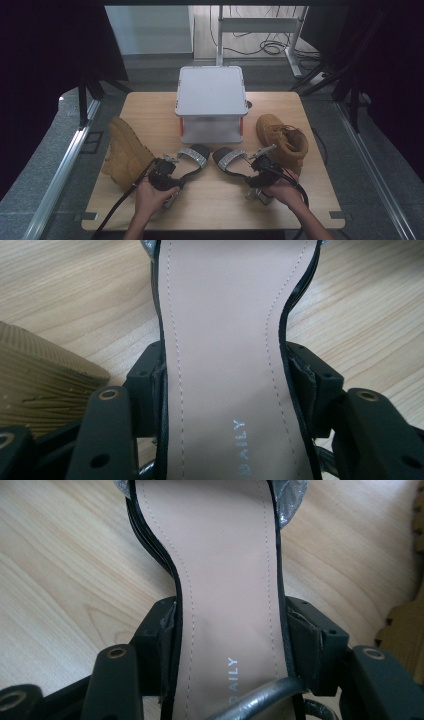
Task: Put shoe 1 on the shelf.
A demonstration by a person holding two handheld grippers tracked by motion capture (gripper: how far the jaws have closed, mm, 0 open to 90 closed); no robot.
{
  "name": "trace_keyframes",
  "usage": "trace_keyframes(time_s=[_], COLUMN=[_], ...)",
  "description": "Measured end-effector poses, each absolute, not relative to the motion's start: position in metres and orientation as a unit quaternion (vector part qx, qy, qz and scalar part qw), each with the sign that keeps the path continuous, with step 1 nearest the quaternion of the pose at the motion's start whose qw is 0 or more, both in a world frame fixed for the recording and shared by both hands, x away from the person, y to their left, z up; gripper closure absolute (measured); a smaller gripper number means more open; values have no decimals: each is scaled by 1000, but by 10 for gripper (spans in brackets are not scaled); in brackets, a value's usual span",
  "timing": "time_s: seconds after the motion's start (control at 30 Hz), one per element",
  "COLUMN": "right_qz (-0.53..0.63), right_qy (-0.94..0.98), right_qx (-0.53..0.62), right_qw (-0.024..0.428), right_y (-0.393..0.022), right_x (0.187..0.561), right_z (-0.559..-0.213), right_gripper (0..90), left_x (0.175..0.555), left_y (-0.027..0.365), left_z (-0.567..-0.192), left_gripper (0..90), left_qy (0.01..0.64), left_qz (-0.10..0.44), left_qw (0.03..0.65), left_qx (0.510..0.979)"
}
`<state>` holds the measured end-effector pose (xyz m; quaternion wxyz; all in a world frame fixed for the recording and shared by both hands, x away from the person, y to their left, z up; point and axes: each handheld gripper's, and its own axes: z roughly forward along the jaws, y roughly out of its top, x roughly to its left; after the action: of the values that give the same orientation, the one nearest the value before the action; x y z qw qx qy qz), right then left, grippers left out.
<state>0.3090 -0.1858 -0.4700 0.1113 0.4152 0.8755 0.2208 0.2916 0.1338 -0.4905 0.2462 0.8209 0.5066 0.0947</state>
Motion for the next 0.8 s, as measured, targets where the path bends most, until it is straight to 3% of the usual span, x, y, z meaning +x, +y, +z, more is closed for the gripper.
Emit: trace_keyframes(time_s=[0.8], right_qz=[234], right_qy=[837], right_qx=[469], right_qw=[156], right_y=[-170], right_x=[331], right_z=[-463], right_gripper=[421], left_x=[325], left_y=[114], left_z=[-489], left_gripper=[411], left_qy=[538], left_qz=[120], left_qw=[267], left_qx=[791])
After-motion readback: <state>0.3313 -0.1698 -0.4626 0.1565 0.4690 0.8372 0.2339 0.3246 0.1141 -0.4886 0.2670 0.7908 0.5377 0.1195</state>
